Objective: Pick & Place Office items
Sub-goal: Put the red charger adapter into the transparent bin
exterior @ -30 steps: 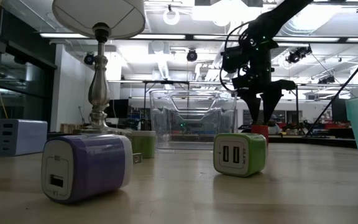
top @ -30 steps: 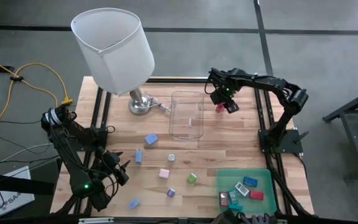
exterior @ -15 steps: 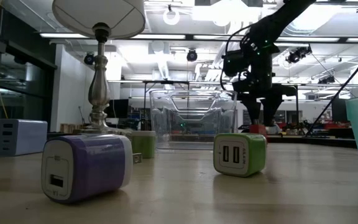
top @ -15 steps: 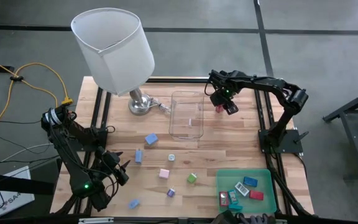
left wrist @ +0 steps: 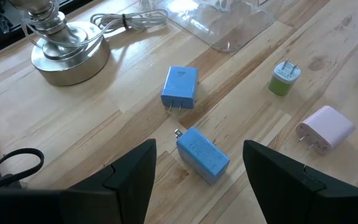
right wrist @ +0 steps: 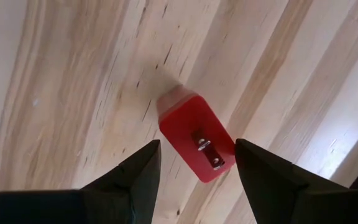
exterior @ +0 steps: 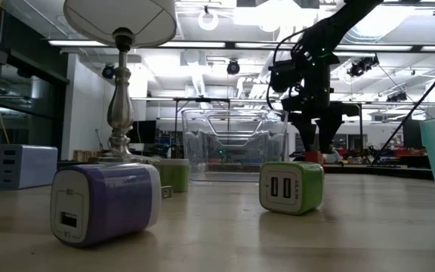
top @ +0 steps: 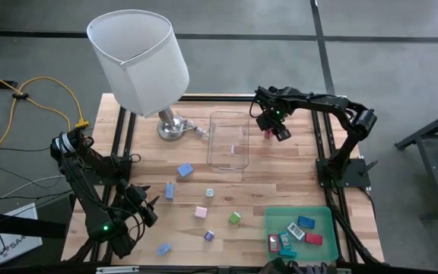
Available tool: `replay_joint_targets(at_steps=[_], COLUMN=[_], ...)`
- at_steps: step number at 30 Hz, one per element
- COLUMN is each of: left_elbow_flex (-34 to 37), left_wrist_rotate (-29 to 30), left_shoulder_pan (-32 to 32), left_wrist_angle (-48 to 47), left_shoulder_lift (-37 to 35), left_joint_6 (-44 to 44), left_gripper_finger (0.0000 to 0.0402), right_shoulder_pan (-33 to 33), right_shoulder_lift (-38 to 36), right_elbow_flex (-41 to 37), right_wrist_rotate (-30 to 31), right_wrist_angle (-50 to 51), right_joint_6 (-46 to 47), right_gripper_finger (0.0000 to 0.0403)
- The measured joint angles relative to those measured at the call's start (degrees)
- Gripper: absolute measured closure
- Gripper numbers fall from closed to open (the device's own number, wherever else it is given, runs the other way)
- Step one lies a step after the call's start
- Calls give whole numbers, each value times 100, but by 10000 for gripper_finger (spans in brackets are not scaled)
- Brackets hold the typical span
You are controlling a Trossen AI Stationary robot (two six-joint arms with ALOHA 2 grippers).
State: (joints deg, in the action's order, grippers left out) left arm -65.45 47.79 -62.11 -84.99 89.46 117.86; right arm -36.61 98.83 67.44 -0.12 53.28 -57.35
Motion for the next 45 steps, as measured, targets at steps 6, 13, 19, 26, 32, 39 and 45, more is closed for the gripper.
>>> replay_joint_targets(at_steps=[6,13,19,26,32,39,45], left_elbow_flex=[0,0,0,0,0,0,0], left_wrist_rotate=[-2,-2,-2,0,0,-2,0], left_shoulder_pan=[0,0,0,0,0,2,0], left_wrist_angle=[0,0,0,0,0,0,1], left_shoulder_lift=[1,-1,1,0,1,1,-1], left_joint_6=[0,0,0,0,0,0,0], left_gripper_finger=[170,170,170,170,170,170,170], right_shoulder_pan=[27,25,25,25,25,30,30], right_shoulder_lift=[0,2,4,7,2,-4,-8], right_elbow_flex=[0,0,0,0,0,0,0], right_wrist_rotate=[61,178,216,175,184,286,302], right_wrist_angle=[45,47,9,2,-8,-44,-73], right_joint_6=[211,226,226,226,241,335,335], right_gripper_finger=[208,208,208,208,208,208,208])
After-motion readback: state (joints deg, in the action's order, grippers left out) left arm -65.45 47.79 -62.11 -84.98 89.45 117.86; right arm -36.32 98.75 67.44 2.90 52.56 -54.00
